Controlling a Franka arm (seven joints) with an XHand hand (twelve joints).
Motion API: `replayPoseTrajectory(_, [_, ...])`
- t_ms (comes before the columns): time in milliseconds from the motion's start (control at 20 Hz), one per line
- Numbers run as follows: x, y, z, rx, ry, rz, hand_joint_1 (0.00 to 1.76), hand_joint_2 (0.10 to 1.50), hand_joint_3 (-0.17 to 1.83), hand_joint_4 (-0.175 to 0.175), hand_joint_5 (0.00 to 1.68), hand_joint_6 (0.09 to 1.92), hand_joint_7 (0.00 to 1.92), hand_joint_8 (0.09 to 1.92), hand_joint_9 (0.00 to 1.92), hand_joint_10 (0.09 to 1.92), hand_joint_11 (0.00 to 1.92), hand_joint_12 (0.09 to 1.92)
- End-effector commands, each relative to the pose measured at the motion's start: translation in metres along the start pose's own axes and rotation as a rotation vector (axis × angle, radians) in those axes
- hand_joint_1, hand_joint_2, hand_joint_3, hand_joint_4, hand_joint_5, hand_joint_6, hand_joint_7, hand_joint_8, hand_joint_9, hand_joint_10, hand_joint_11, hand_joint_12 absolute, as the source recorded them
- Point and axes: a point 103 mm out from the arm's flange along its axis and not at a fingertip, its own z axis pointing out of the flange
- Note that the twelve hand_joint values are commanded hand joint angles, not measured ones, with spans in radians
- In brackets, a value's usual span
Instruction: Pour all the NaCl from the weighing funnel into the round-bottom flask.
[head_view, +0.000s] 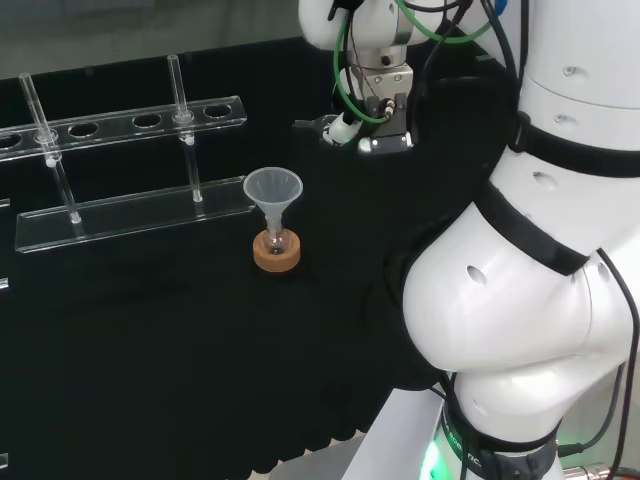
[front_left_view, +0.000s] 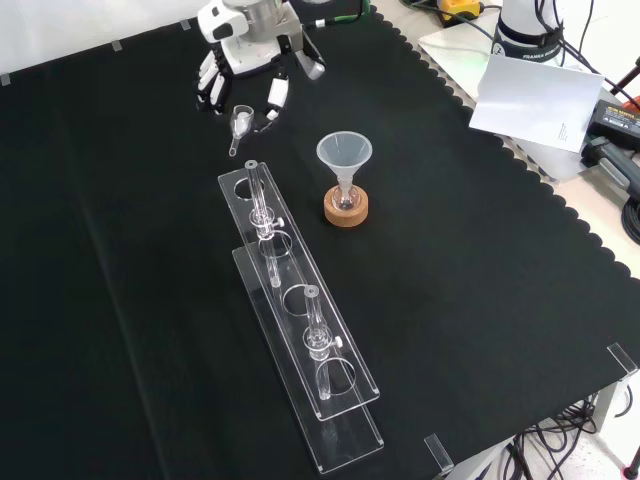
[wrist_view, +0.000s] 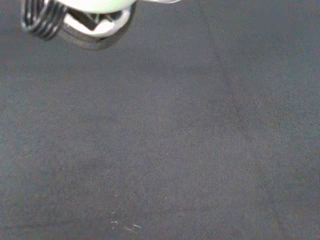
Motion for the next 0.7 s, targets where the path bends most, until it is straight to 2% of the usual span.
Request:
replayPoseTrajectory(50, [-0.003,-0.021,-0.009,-0.03,0.04,0.017,1.12,0.67,0.66,0.175,1.24,0.74,0.59,0.66,0.85,0.43,0.67,1.12])
replayPoseTrajectory(700, [0.002,-0.075,-0.041,-0.075,0.039,0.017,1.12,0.67,0.65,0.175,1.24,0.73,0.59,0.65,0.85,0.43,0.67,1.12])
